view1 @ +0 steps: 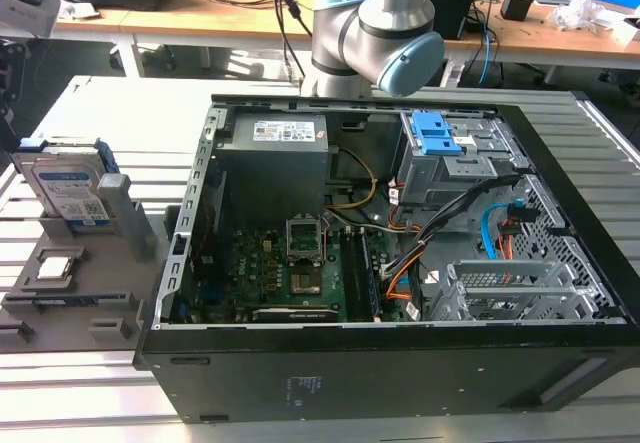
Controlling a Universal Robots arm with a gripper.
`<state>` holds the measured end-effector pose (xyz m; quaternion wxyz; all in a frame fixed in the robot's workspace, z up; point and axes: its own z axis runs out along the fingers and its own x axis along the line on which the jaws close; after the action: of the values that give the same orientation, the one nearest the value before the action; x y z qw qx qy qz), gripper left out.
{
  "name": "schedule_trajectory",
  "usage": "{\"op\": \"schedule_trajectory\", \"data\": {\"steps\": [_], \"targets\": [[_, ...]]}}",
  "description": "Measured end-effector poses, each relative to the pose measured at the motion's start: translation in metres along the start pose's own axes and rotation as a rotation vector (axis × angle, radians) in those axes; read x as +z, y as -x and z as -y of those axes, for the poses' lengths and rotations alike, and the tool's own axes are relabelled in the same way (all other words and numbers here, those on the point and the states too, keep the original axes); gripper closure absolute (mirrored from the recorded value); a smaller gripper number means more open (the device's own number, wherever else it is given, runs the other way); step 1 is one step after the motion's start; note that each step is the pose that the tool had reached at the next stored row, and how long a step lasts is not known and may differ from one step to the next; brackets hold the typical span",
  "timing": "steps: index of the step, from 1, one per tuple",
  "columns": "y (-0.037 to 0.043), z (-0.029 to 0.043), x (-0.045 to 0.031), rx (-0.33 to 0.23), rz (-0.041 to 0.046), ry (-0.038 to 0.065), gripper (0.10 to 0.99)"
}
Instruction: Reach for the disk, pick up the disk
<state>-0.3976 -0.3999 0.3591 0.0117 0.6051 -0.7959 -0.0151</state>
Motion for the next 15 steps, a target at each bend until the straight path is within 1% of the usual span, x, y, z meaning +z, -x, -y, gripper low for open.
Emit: {"op": "schedule_trajectory", "data": {"steps": [2,7,15], "targets": [[0.0,0.0,0.0,-0.019,-0.0007,0.0,0.98],[0.0,0.0,0.0,-0.087,-0.0033,0.0,0.98],[0.0,0.0,0.0,-0.17,-0.0065,0.0,0.98]]}}
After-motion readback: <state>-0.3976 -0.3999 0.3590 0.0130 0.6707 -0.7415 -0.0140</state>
